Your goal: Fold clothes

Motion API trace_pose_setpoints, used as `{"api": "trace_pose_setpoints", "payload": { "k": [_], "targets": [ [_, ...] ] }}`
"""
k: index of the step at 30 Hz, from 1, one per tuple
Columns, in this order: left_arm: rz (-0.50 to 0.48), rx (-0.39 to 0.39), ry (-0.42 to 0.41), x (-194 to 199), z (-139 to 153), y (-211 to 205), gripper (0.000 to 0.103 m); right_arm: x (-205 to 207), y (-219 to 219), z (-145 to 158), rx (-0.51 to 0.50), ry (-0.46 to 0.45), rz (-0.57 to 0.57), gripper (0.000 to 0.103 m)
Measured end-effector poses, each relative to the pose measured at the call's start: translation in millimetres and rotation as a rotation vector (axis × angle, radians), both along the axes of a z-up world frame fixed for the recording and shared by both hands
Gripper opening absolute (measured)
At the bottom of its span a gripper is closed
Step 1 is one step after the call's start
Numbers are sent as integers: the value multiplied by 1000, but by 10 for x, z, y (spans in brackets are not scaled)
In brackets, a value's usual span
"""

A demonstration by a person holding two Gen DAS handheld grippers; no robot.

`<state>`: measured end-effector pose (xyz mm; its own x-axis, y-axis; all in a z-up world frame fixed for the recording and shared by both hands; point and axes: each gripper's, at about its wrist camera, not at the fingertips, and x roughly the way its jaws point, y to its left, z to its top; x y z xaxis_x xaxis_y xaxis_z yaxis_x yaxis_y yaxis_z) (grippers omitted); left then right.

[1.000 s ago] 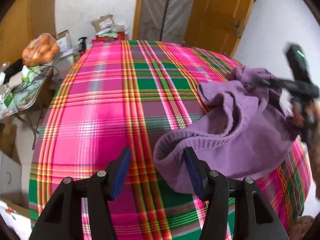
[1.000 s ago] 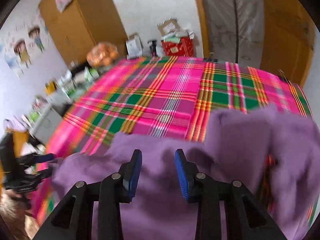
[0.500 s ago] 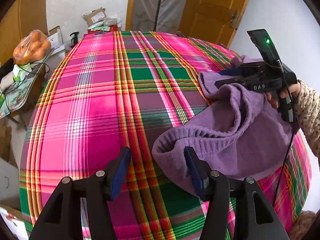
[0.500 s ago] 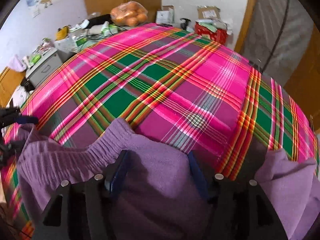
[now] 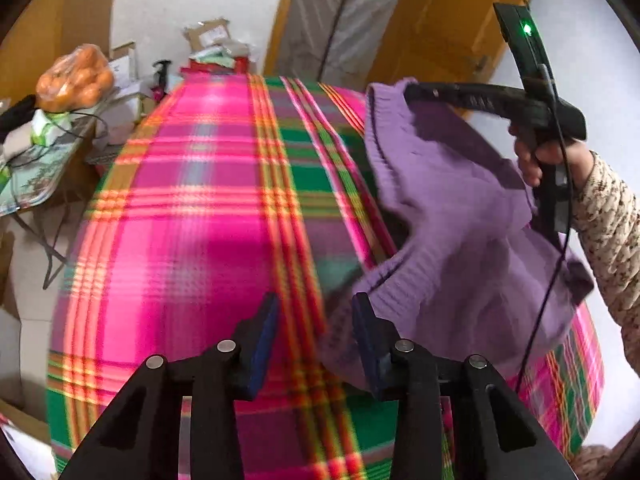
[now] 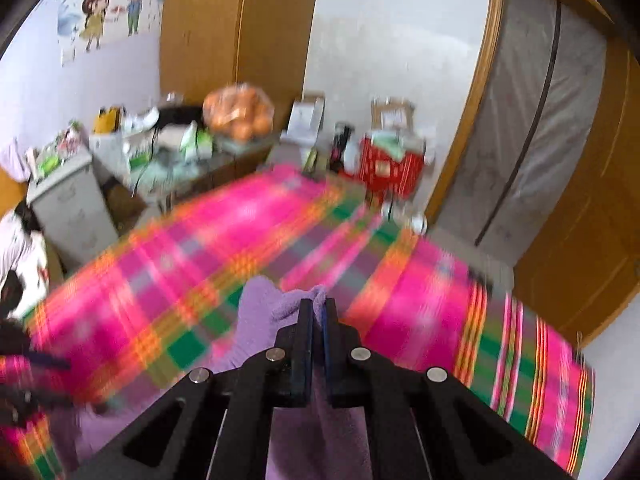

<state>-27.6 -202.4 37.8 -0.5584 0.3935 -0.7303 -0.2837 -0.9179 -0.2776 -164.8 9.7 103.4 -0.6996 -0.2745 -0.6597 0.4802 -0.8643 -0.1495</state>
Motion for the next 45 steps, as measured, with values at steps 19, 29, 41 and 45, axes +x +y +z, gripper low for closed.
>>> {"api": "trace_pose_setpoints", "payload": {
  "k": [19,29,41,45],
  "targets": [
    [106,74,-34,-88,-13,-480,34,-305,-1055,-174,66,20,101,6],
    [87,122,-38,118,84,-375,37,829,58,347,-73,38,-4,21],
    [85,59,-75,268,104,-117,51,2413,1586,-204,-103,-65,-319,36],
    [125,127,-129,266,65,-207,54,2707,1779,-411,-112,-104,-351,36]
  ]
}}
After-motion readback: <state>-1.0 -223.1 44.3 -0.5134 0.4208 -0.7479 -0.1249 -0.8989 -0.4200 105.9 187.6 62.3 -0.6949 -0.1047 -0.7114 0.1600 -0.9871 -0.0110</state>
